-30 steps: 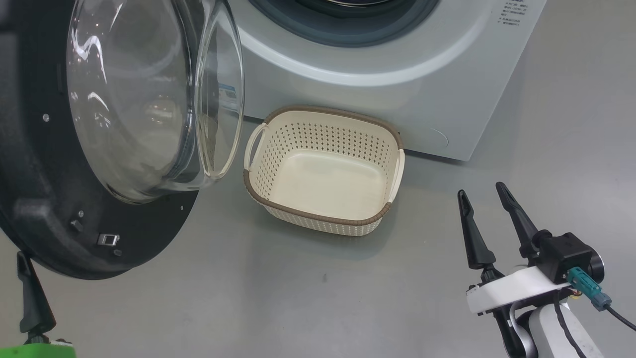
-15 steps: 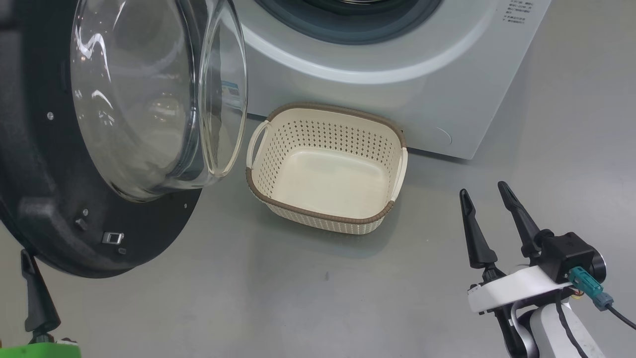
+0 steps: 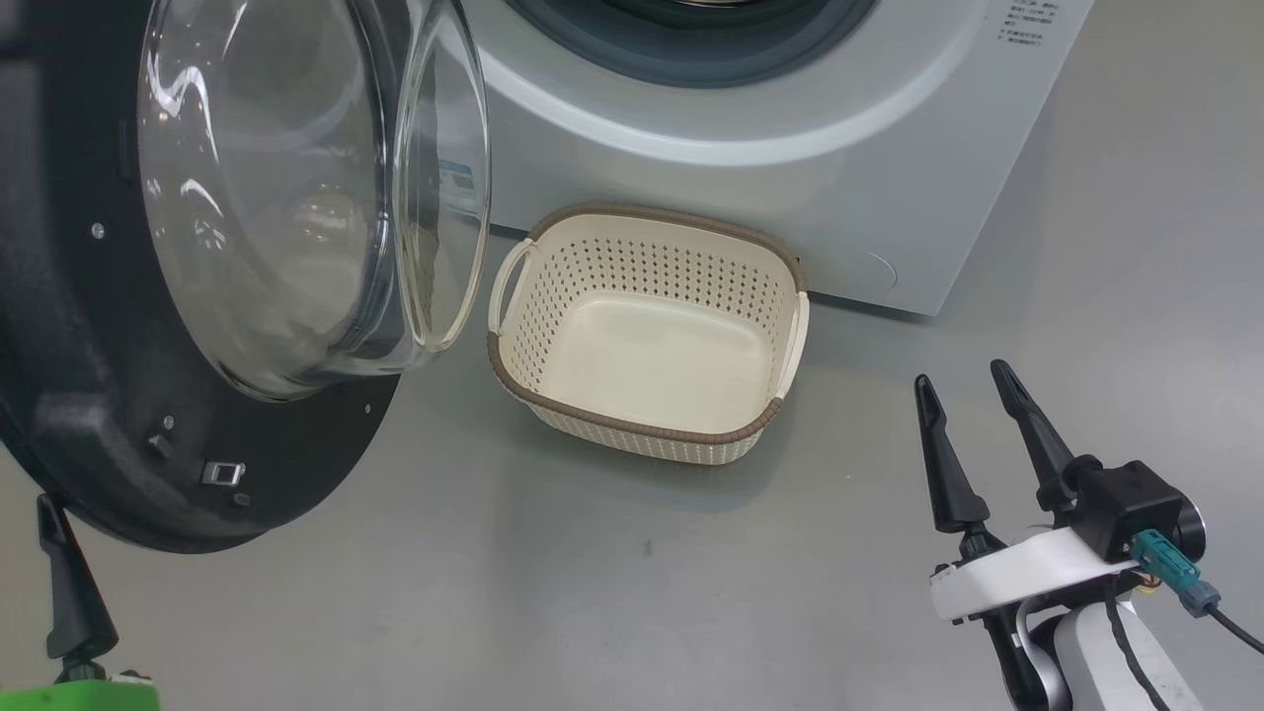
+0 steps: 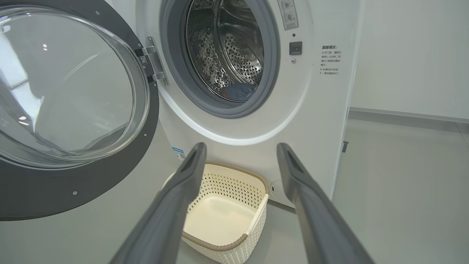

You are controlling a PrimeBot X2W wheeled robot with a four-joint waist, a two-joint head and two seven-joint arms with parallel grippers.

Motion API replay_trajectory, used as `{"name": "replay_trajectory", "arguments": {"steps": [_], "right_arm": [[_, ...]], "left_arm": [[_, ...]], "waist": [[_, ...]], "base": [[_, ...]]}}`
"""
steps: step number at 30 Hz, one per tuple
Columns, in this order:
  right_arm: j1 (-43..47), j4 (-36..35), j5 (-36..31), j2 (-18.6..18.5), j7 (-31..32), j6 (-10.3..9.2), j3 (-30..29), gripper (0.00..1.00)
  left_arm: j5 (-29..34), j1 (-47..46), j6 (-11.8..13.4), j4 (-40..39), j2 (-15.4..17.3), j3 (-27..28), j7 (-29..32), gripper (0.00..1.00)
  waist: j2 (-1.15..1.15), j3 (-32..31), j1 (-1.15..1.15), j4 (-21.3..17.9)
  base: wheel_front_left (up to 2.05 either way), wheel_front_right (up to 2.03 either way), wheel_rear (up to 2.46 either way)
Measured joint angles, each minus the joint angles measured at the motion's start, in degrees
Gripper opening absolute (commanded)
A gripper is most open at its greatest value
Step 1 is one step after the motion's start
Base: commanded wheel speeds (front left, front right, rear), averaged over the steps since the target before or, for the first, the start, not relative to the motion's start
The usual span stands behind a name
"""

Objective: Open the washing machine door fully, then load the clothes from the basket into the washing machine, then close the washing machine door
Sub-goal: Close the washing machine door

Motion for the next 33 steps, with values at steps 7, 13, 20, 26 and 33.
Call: {"name": "replay_trajectory", "arguments": {"steps": [7,13,20,26,33], "right_arm": [[0.0,-0.01,0.01,0.0,0.0,0.0,0.0,1.0],[0.0,-0.02,0.01,0.0,0.0,0.0,-0.02,1.0],[0.0,-0.02,0.01,0.0,0.0,0.0,-0.01,1.0],[0.0,-0.05,0.01,0.0,0.0,0.0,0.0,1.0],[0.0,-0.05,0.01,-0.01,0.0,0.0,0.03,1.0]], "left_arm": [[-0.45,-0.03,0.0,-0.11,-0.43,0.35,0.0,0.58],[-1.27,-0.1,0.0,0.4,-1.11,-0.55,0.0,0.0],[-3.21,-0.47,-0.07,1.02,-1.03,1.07,0.0,0.0],[-4.88,-1.84,-0.11,0.98,-0.32,3.05,0.0,0.0],[-11.87,-4.5,-0.12,1.19,-0.23,4.52,0.0,0.0]], "waist": [[0.0,0.05,0.0,-0.09],[0.0,0.1,0.0,-0.17],[0.0,0.24,0.0,-0.23],[0.0,0.42,0.0,-0.27],[0.0,0.55,0.0,-0.28]], "base": [[0.0,0.0,0.0],[0.0,0.0,0.0],[0.0,0.0,0.0],[0.0,0.0,0.0],[0.0,0.0,0.0]]}}
